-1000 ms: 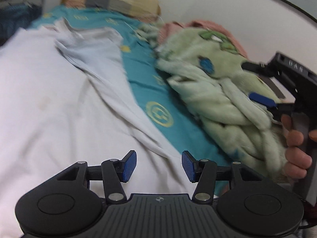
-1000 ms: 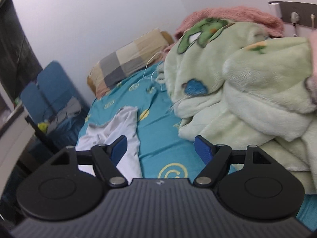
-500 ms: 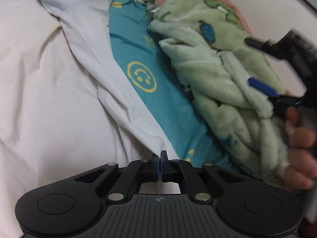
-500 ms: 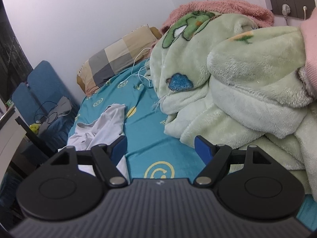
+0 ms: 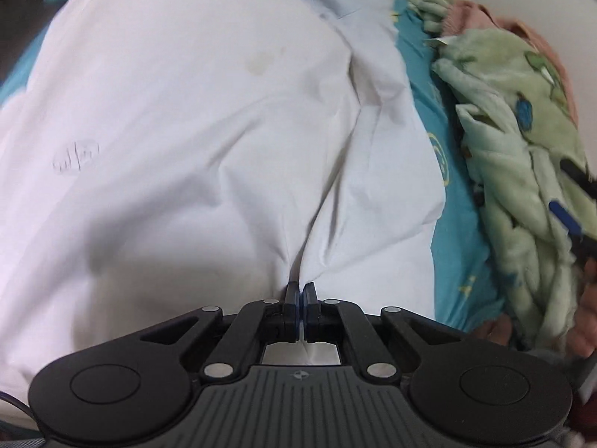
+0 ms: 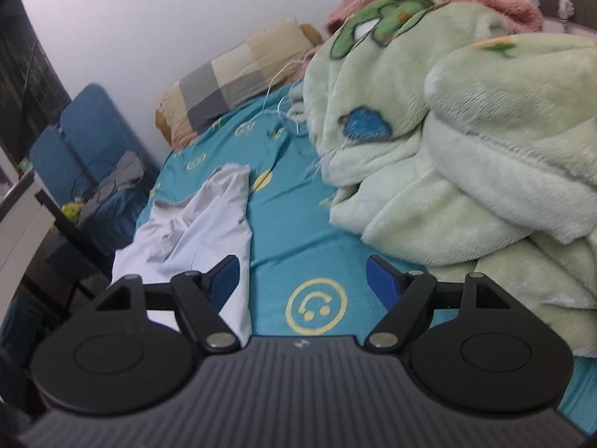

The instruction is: Fold clothes

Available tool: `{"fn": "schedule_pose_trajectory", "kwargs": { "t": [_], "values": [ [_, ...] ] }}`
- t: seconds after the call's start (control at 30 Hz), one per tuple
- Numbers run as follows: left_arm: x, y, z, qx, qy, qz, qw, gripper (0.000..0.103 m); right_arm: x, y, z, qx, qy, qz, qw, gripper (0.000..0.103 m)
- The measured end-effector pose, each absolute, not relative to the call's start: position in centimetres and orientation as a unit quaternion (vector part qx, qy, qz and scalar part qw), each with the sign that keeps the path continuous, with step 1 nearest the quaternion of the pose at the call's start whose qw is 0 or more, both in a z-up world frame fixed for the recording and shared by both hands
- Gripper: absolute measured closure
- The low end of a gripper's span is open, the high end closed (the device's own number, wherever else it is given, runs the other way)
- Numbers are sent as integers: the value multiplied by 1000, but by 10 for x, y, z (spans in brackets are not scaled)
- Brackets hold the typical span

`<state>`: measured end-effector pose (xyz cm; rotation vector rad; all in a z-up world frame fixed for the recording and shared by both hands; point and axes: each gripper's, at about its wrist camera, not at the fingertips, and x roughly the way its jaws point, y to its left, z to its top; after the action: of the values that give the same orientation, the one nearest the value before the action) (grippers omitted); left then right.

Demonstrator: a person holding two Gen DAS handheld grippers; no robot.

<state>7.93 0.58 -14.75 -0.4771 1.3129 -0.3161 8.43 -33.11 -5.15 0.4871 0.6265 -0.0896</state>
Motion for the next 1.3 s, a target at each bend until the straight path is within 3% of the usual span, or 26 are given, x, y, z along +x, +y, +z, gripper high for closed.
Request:
{"fn": "schedule_pose_trajectory", "kwargs": {
  "t": [0.1,0.23,0.27,0.57,0.6,0.67,0.8,0.87,0.97,1.13,1.2,1.27,1.3],
  "values": [
    [80,2,-138,-220,586,-157,764,94,87,-326,-55,236,316,-36,918,26],
    [77,-14,-131,-206,578,-178,769,58,91,-317,-58,226,327,-23,917,26],
    [77,-18,-131,-202,583,-181,766,54,93,-315,-59,226,331,-18,916,26],
    [61,-23,-139,-202,613,-212,733,57,103,-306,-69,220,359,-8,907,26],
    [59,-26,-138,-200,616,-224,729,61,104,-305,-70,218,362,-7,906,26],
    [55,-32,-134,-189,619,-244,722,93,106,-302,-72,216,367,-5,905,26],
    [49,-42,-116,-151,623,-278,715,98,106,-297,-74,208,373,-1,904,26],
    [52,-37,-103,-185,642,-280,689,98,105,-295,-73,204,372,-1,906,26],
    [52,-30,-89,-194,657,-257,681,98,102,-296,-71,207,364,-10,908,26],
    [43,-20,-124,-154,680,-196,690,96,104,-294,-69,211,363,-5,908,26],
    [43,-17,-130,-146,683,-186,692,86,101,-291,-66,202,360,-2,911,26],
    [45,-14,-128,-144,680,-185,695,61,96,-289,-62,199,355,1,913,26],
    [47,-12,-124,-147,676,-189,696,55,93,-290,-59,203,349,5,915,26]
  ]
}}
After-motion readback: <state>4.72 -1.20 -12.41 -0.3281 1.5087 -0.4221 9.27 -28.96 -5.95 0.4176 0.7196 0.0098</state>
